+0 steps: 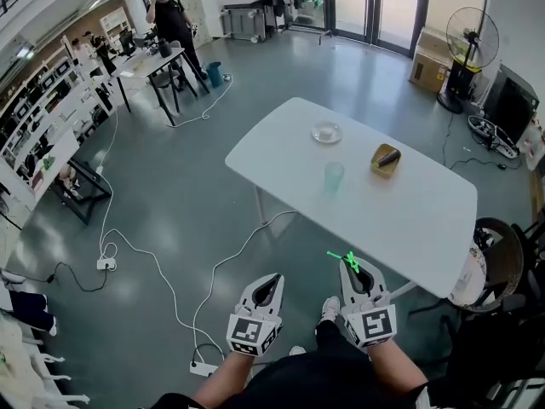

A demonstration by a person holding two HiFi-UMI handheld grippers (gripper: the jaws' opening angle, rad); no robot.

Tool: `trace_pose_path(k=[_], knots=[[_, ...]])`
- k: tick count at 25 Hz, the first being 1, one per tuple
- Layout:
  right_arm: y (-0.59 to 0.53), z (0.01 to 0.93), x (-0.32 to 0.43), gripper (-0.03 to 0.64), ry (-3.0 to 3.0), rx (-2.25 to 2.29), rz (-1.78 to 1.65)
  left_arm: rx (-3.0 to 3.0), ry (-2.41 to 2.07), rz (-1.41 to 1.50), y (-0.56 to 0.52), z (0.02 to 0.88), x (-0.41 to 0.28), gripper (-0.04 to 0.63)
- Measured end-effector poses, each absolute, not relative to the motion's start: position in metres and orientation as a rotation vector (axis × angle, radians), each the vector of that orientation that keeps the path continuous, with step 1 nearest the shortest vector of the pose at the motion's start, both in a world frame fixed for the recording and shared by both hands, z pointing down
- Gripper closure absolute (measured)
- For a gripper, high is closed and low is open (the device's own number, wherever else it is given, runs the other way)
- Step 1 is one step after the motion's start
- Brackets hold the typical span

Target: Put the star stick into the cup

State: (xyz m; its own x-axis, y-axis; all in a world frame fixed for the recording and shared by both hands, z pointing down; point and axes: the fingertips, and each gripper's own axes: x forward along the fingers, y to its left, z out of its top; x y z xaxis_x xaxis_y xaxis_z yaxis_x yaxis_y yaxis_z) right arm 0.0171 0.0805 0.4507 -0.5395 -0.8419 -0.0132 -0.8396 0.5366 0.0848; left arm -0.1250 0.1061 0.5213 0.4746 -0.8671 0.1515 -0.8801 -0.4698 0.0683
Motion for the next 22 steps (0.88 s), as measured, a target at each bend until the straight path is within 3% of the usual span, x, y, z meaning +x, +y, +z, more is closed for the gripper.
trace_pose_path(k=[22], knots=[[-0.103,0.438,0.109,0.597,-2.76,1.497,-0.159,2.565,-1.562,0.14,-0.081,0.509,-0.043,0.589]])
